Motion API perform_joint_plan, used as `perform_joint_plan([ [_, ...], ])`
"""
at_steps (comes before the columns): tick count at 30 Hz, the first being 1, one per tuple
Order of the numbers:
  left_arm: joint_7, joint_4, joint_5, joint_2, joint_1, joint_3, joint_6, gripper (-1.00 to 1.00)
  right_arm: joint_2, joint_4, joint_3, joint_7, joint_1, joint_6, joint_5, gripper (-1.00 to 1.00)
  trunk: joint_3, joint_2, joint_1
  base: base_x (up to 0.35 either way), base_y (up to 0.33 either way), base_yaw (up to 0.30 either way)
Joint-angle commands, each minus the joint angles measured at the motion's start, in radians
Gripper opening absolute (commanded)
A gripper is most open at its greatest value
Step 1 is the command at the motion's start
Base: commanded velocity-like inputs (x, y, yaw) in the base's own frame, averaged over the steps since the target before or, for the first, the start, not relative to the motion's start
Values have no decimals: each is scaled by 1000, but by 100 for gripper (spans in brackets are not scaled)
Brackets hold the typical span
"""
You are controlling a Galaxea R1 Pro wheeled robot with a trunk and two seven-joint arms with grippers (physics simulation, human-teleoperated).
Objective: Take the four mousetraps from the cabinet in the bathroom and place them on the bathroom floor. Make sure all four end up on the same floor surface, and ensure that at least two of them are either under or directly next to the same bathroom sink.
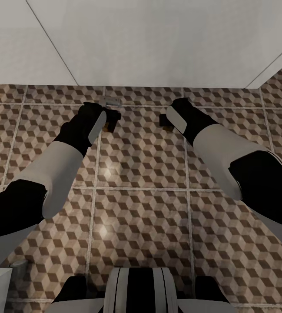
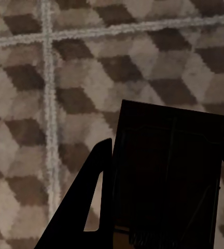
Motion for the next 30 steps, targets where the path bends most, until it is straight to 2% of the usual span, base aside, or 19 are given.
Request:
perform_joint_plan([
  [1, 9, -2, 9, 1, 0, -5, 4, -100, 0, 0, 6, -8, -1, 3, -10, -100, -1, 0, 0, 42, 0, 0],
  [30, 22, -5, 11, 0, -1, -5, 4, -100, 0, 3, 6, -8, -4, 3, -10, -100, -1, 0, 0, 44, 0, 0],
])
